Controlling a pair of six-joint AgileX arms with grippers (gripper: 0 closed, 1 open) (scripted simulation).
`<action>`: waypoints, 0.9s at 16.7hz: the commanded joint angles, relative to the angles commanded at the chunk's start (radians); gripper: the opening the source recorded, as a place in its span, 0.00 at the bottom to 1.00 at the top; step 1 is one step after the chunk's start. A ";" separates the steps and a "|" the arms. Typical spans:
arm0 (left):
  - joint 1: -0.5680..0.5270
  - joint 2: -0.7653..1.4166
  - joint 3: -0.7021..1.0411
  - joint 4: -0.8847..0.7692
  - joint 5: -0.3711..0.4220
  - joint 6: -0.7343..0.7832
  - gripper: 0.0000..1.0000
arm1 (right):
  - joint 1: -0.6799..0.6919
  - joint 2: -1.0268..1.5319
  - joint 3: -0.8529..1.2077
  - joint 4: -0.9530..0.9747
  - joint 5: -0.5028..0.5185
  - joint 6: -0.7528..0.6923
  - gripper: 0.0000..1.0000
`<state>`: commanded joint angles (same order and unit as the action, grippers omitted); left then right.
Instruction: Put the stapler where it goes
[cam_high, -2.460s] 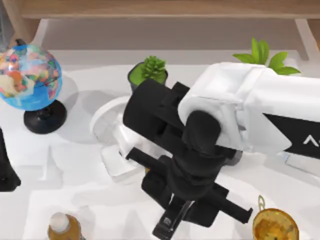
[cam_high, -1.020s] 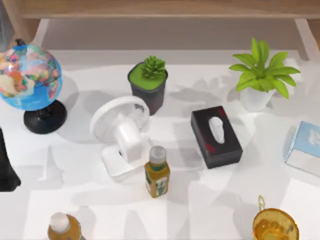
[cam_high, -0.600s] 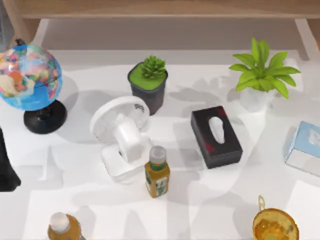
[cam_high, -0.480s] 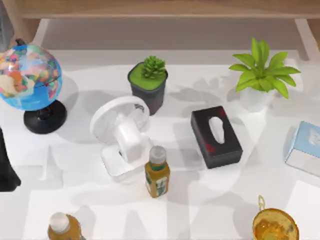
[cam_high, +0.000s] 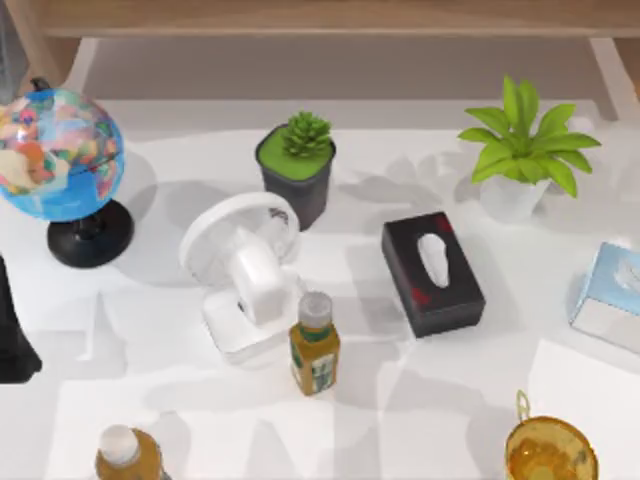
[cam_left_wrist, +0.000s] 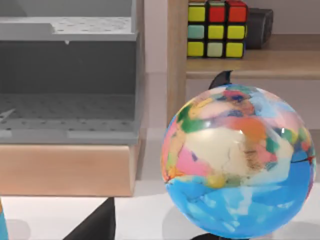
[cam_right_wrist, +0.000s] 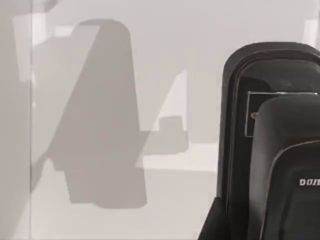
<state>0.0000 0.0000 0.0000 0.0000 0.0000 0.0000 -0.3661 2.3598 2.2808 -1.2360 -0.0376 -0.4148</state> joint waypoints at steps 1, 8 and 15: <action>0.000 0.000 0.000 0.000 0.000 0.000 1.00 | 0.005 -0.020 0.011 -0.003 0.000 -0.007 0.00; 0.000 0.000 0.000 0.000 0.000 0.000 1.00 | -0.025 0.030 -0.018 0.028 -0.022 0.002 0.00; 0.000 0.000 0.000 0.000 0.000 0.000 1.00 | -0.041 0.123 -0.075 0.009 -0.030 0.037 0.00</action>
<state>0.0000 0.0000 0.0000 0.0000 0.0000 0.0000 -0.4066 2.4830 2.2056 -1.2268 -0.0676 -0.3777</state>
